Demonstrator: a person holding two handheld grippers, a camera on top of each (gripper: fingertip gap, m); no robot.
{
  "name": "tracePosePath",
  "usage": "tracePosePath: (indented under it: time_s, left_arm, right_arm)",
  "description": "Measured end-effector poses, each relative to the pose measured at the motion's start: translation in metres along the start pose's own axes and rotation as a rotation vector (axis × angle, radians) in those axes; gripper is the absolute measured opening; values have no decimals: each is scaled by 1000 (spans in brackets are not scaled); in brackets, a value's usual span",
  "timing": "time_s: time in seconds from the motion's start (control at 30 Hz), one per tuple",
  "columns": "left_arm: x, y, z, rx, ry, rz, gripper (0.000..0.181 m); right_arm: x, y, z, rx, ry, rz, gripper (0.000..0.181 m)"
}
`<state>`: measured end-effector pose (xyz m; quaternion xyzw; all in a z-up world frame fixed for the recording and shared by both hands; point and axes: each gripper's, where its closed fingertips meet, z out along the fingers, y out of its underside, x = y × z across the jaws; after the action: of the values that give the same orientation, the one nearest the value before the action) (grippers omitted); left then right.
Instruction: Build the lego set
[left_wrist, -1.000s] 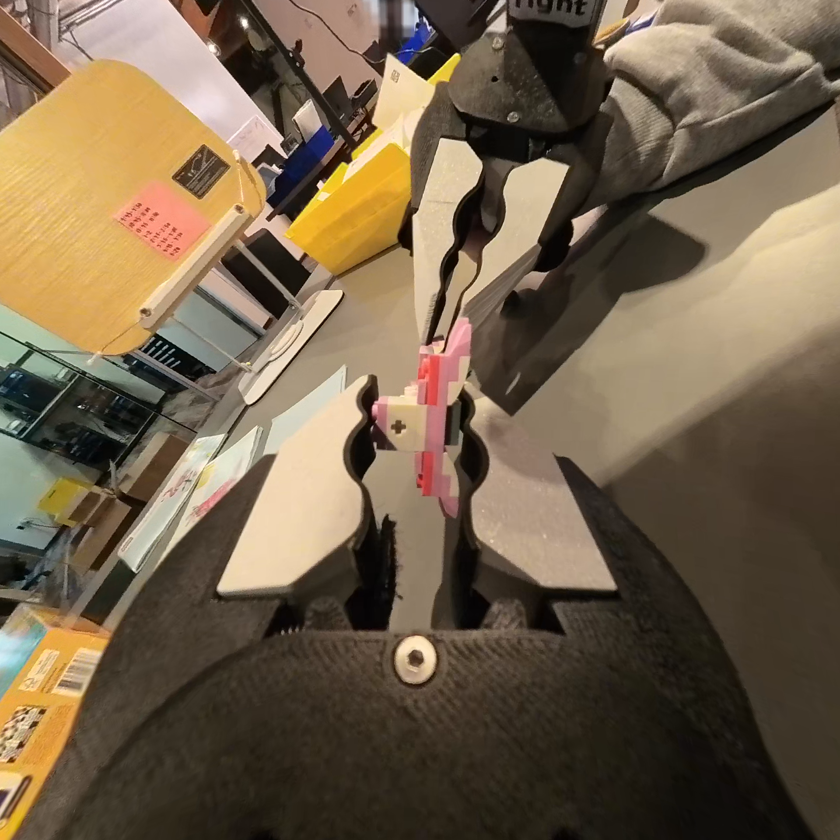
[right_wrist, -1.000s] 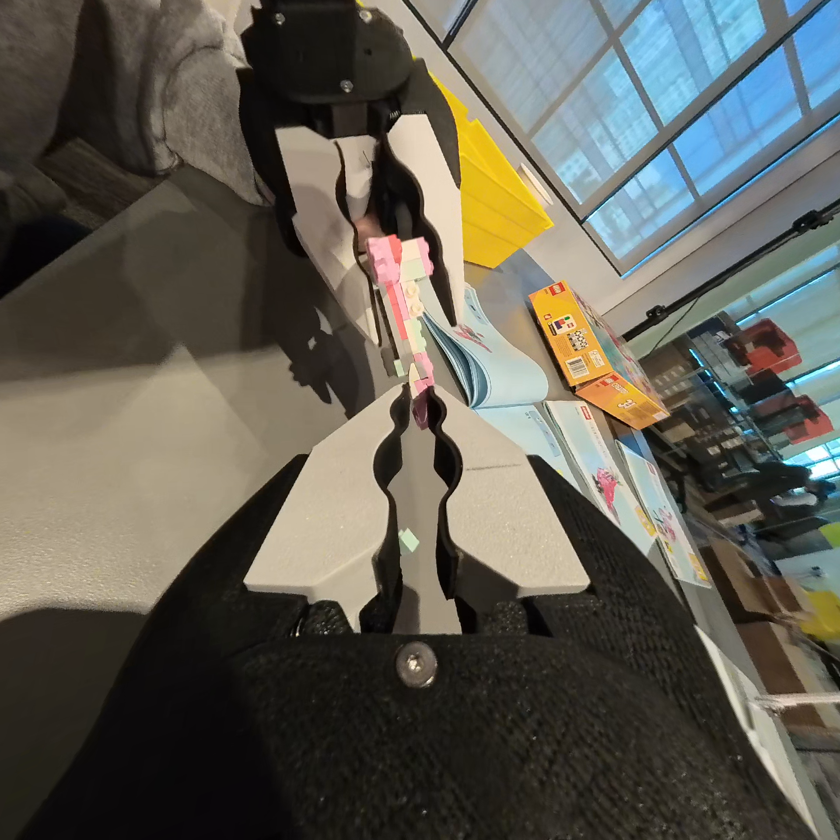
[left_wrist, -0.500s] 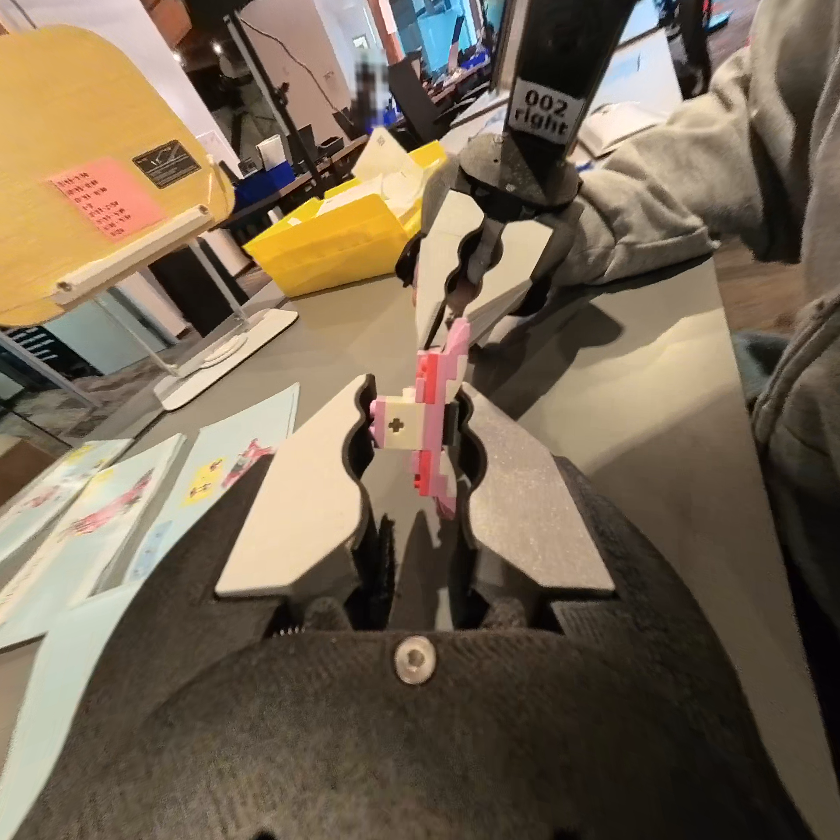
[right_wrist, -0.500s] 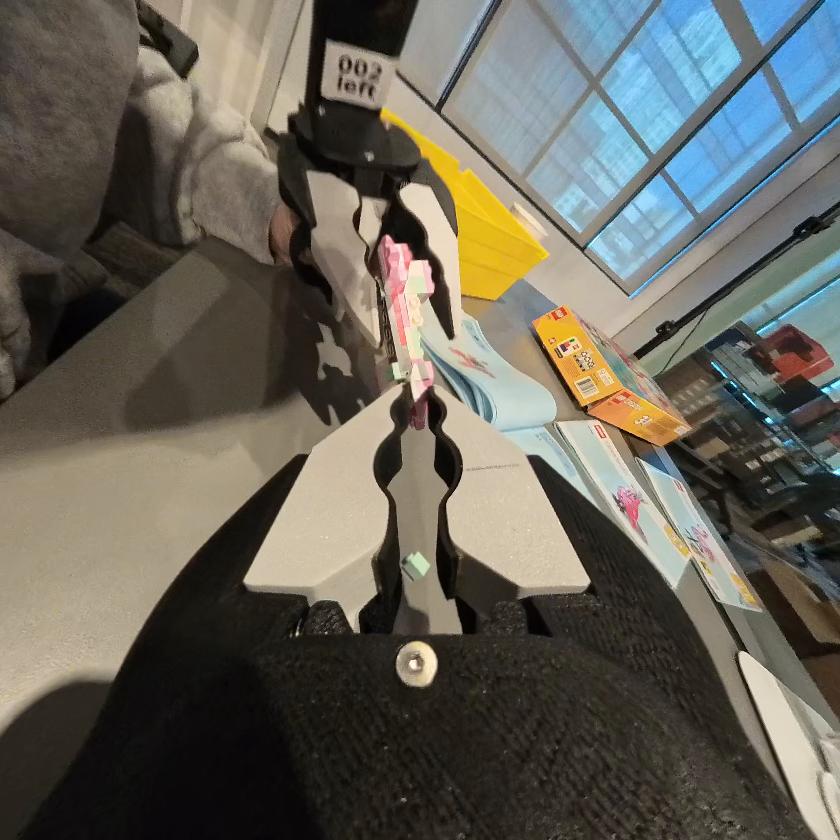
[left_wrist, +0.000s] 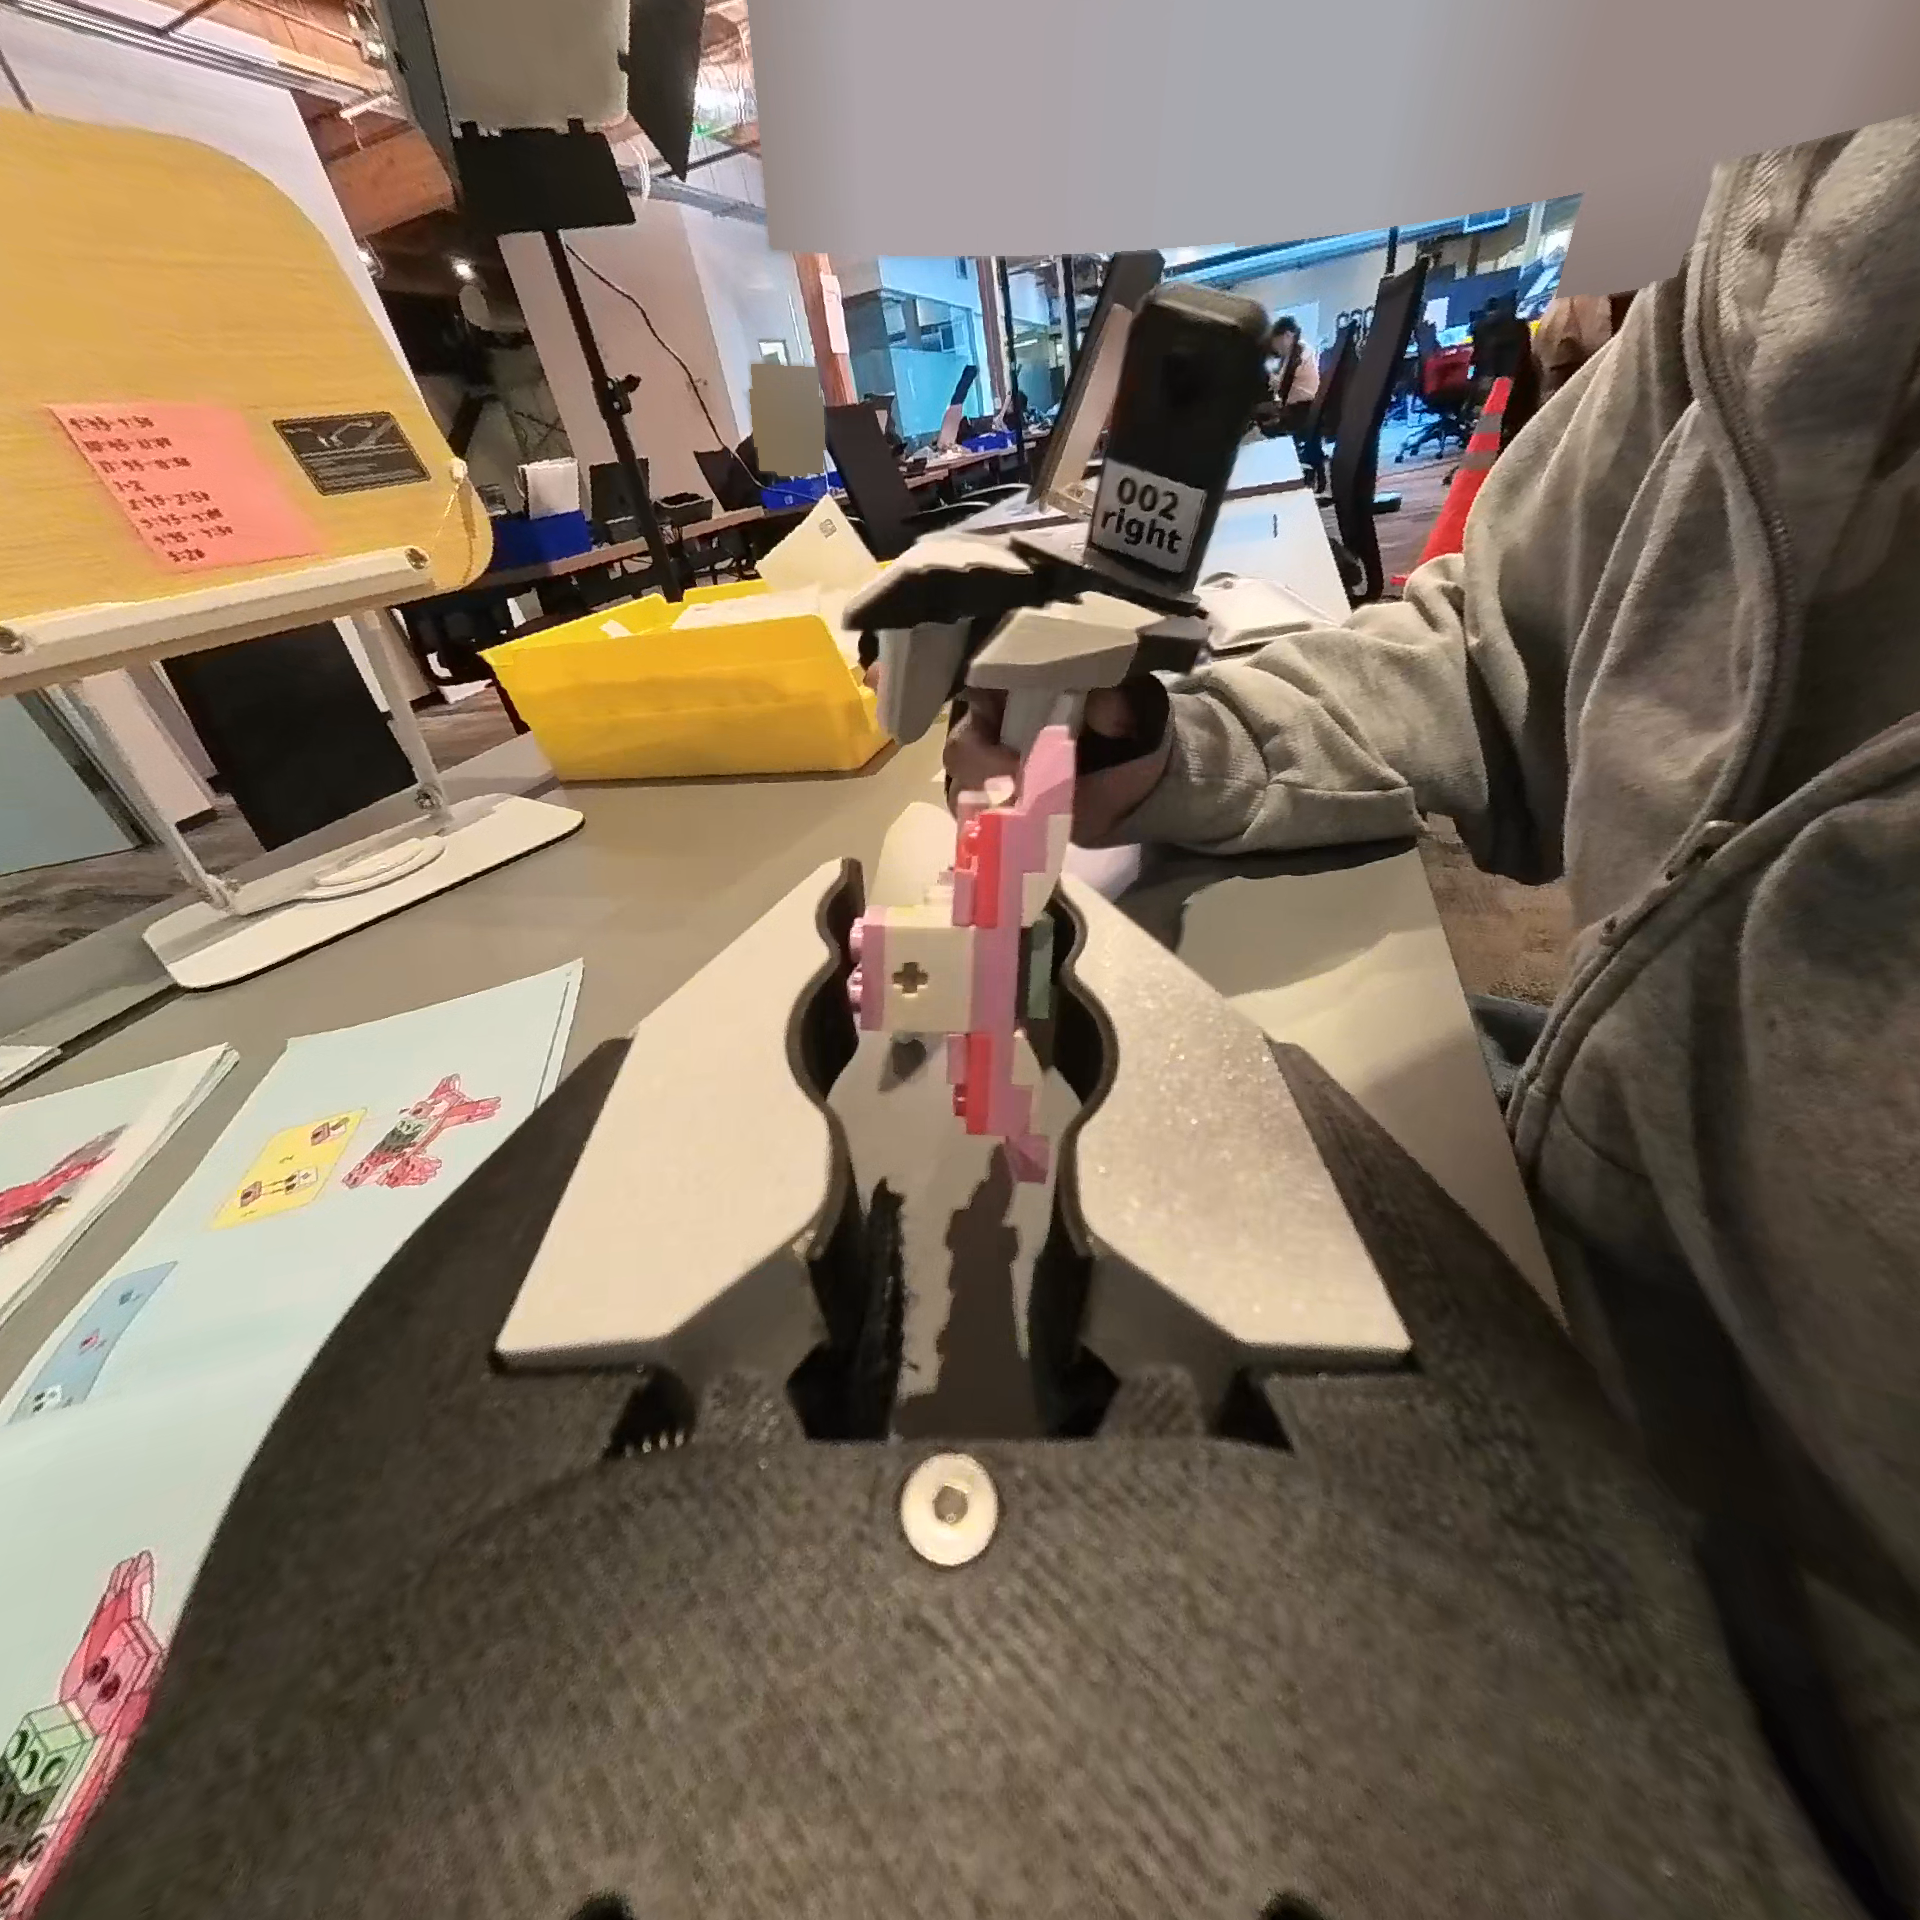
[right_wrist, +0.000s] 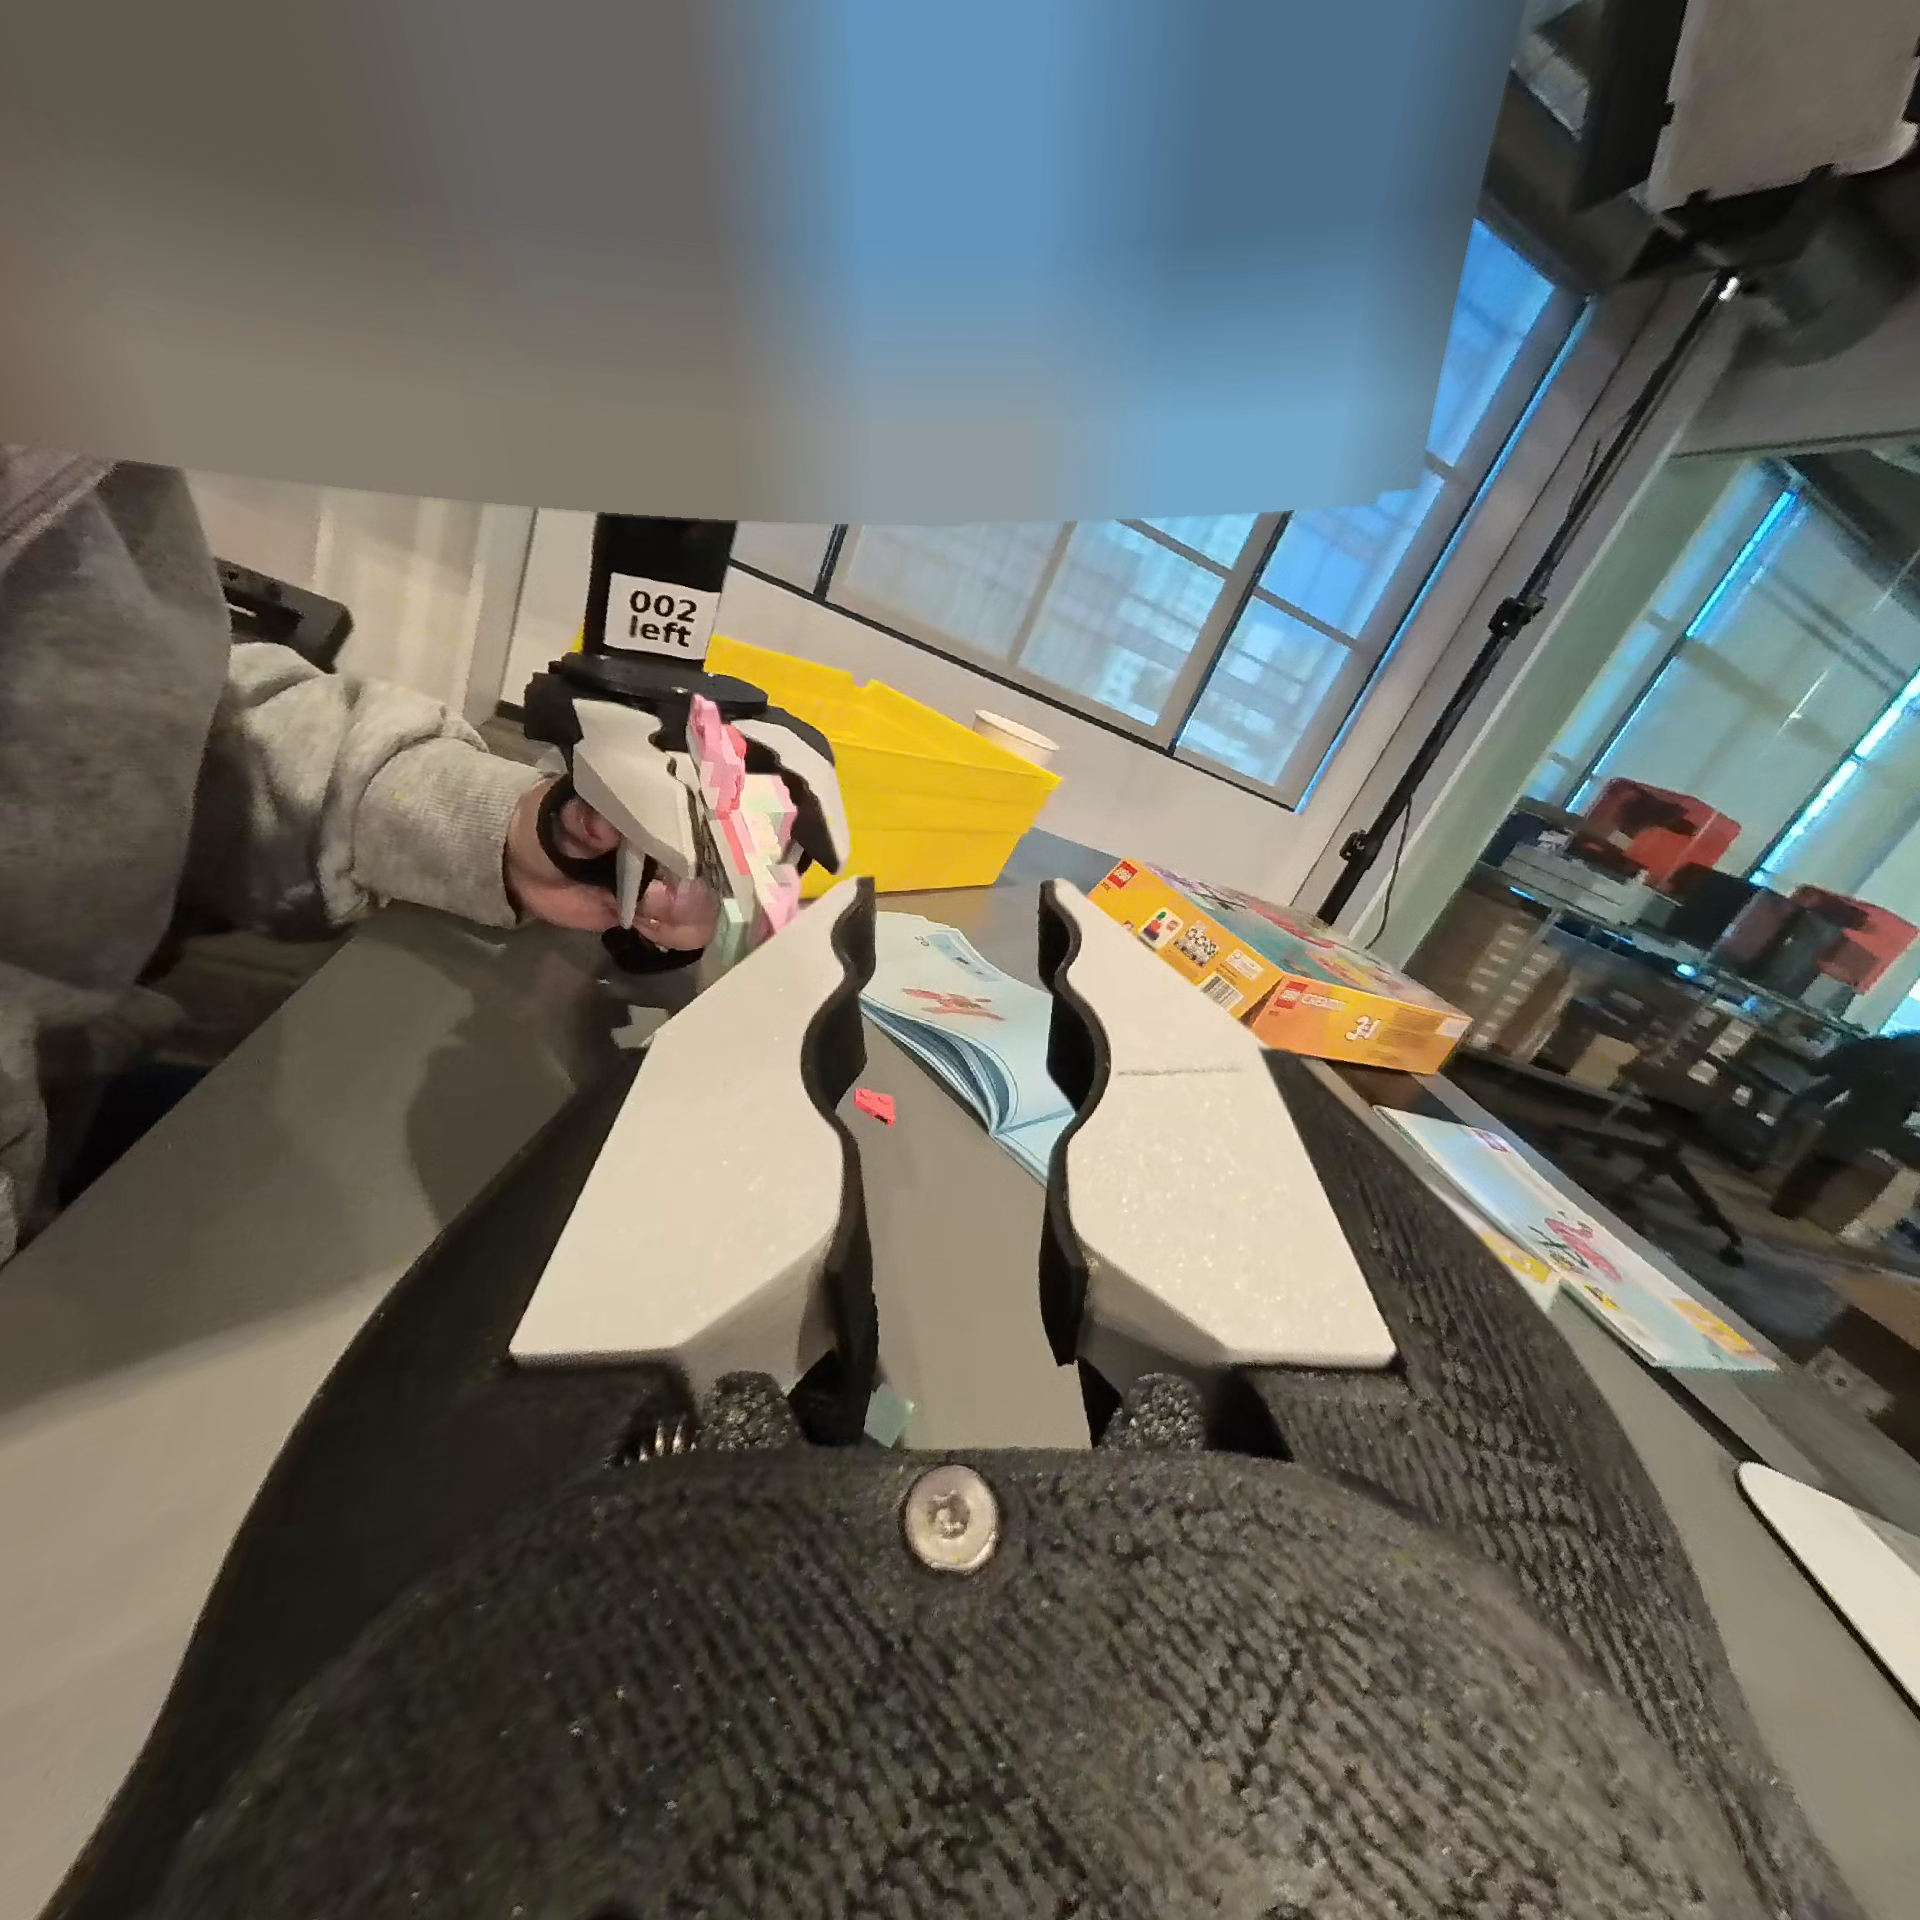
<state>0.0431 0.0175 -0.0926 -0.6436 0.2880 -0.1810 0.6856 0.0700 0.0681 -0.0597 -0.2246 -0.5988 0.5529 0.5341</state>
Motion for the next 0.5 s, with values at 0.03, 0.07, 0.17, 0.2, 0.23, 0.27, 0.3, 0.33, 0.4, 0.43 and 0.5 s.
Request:
tracePosePath:
  time_s: [0.03,0.07,0.17,0.2,0.23,0.27,0.3,0.33,0.4,0.43,0.5]
  left_arm:
    - [0,0,0,2,2,1,33]
    - [1,-1,-1,4,4,2,33]
    - [2,-2,-1,10,8,4,33]
    - [2,-2,-1,13,10,1,33]
    - [2,-2,-1,16,11,-1,33]
    - [2,-3,-2,18,11,-2,33]
    - [2,-3,-2,21,12,-3,33]
    - [2,-4,-2,23,13,-4,33]
    - [2,-5,-3,28,14,-1,33]
    - [2,-5,-3,31,14,1,33]
    - [3,-6,-3,38,15,2,33]
  right_arm:
    - [1,1,0,0,2,7,30]
    - [1,1,0,1,3,10,30]
    - [1,2,0,-4,2,11,29]
    - [1,3,0,-6,2,10,29]
    - [1,3,0,-7,1,10,29]
    - [1,3,0,-8,1,10,29]
    - [1,3,0,-9,1,11,29]
    - [1,4,0,-10,0,13,29]
    - [1,4,0,-11,0,15,29]
    - [2,4,0,-12,-1,17,29]
    - [1,5,0,-13,-3,20,29]
